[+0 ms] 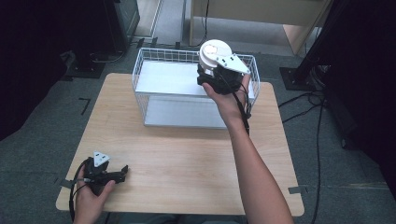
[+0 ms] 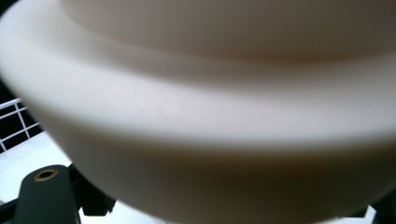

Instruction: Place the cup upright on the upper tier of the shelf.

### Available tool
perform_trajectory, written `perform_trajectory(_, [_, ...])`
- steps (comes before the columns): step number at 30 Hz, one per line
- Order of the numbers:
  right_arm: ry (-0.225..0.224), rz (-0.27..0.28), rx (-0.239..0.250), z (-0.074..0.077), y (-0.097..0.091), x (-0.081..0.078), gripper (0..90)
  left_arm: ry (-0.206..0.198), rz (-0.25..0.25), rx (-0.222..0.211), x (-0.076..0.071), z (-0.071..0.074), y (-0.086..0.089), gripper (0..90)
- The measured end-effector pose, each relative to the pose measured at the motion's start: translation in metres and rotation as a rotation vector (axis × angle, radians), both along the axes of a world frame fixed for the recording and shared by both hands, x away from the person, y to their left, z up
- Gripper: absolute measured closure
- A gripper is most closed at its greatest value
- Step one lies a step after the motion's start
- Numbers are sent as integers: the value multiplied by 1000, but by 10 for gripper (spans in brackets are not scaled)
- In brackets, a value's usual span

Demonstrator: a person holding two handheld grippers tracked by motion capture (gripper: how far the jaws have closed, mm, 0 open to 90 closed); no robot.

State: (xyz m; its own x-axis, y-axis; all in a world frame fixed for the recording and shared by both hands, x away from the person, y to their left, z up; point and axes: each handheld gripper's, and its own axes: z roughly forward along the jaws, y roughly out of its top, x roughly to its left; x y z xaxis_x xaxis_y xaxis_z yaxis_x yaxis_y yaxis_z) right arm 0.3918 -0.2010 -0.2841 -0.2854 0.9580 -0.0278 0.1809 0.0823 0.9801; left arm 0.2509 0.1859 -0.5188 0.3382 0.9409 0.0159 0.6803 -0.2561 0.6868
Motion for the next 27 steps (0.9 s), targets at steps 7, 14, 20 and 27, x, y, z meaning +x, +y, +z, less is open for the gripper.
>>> perform_trajectory(7, [-9,12,8,-1,0,7,159,0,0,0,0,0,0,16])
perform_trajectory(14, [4,-3,39,-2,0,16,158,-1,2,-3,0,0,0,16])
perform_trajectory(20, [24,-18,68,-3,-2,22,160,0,0,0,0,0,0,16])
perform_trajectory(27, [40,-25,79,-4,-3,27,161,0,0,0,0,0,0,16])
